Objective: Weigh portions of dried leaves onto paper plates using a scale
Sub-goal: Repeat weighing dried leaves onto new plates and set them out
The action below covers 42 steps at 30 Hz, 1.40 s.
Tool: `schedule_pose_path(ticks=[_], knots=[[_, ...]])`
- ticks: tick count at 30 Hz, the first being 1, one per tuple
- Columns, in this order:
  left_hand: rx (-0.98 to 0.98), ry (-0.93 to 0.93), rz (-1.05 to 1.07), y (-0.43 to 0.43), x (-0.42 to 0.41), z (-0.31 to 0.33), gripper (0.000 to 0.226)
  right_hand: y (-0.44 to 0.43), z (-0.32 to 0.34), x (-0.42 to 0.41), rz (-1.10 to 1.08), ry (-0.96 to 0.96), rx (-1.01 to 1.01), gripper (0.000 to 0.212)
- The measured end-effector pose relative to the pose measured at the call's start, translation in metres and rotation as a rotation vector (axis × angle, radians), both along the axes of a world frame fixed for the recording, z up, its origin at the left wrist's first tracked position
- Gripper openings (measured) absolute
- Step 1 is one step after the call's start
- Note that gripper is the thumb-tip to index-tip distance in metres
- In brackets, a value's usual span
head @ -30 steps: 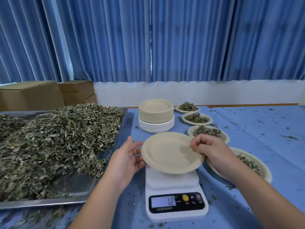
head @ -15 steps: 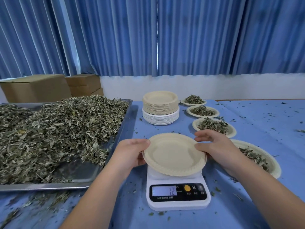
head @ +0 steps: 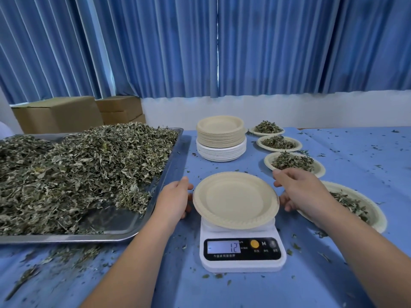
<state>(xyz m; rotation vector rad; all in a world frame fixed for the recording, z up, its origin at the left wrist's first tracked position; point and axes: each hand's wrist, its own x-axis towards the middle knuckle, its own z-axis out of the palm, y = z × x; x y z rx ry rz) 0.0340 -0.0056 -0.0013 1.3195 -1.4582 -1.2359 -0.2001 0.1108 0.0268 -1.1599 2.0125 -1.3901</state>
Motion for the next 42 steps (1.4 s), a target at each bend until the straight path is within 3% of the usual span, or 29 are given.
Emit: schedule_pose_path(ticks=[26, 32, 36, 42], knots=[[-0.222, -0.086, 0.009, 0.01, -0.005, 0.003, 0.027, 0.003, 0.003, 0.001, -0.012, 0.097, 0.003, 0.034], [-0.185, -0.049, 0.015, 0.008, -0.005, 0.002, 0.031, 0.01, 0.012, -0.009, 0.001, -0.057, 0.042, 0.035], [-0.198, -0.084, 0.003, 0.007, -0.006, -0.001, 0.034, 0.025, 0.024, -0.015, 0.249, -0.144, 0.264, 0.029], [-0.193, -0.093, 0.008, 0.006, -0.008, -0.001, 0.039, 0.051, 0.036, -0.016, 0.715, -0.118, 0.747, 0.033]])
